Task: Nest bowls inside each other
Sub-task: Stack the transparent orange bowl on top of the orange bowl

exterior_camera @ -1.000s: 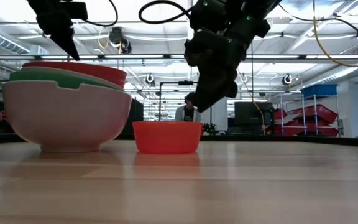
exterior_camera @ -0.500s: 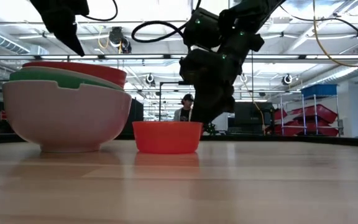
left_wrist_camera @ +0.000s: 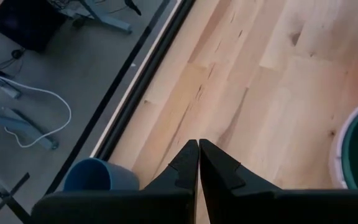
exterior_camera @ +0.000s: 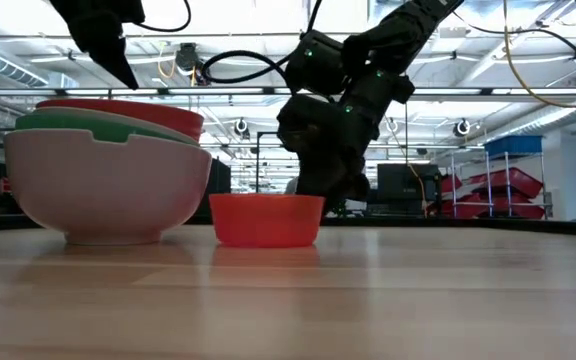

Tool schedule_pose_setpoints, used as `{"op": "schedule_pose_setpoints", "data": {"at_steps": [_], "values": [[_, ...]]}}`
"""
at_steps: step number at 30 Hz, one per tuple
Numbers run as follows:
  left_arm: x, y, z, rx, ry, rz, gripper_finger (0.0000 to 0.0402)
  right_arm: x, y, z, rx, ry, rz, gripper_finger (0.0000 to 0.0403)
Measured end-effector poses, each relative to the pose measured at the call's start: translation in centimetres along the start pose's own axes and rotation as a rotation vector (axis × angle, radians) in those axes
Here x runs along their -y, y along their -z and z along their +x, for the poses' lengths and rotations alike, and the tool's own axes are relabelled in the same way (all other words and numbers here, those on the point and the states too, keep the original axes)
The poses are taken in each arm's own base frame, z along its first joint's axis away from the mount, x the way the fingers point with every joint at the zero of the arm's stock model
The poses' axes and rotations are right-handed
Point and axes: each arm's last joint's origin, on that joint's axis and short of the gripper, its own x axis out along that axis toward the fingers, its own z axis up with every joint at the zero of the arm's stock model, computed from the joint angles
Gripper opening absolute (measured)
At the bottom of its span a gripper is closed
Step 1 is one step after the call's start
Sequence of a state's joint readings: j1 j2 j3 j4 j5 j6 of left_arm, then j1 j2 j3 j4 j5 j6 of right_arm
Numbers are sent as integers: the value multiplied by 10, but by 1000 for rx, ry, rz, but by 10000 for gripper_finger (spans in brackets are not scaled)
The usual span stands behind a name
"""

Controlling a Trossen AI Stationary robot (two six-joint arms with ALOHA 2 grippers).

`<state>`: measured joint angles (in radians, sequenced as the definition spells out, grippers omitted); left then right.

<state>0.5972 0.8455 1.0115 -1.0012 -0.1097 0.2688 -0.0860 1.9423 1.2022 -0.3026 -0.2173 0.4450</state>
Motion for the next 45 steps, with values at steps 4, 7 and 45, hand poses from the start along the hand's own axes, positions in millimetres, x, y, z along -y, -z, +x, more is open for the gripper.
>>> {"op": "schedule_pose_setpoints", "data": {"at_steps": [4, 7, 45], "values": [[0, 0, 0, 0, 0, 0, 0, 2, -1, 0, 0, 3, 15, 11], [0, 0, 0, 0, 0, 0, 0, 1, -1, -2, -13, 12, 5, 3], [-4, 1, 0, -44, -150, -27, 0, -83, -124, -95, 396, -87, -323, 0]]}}
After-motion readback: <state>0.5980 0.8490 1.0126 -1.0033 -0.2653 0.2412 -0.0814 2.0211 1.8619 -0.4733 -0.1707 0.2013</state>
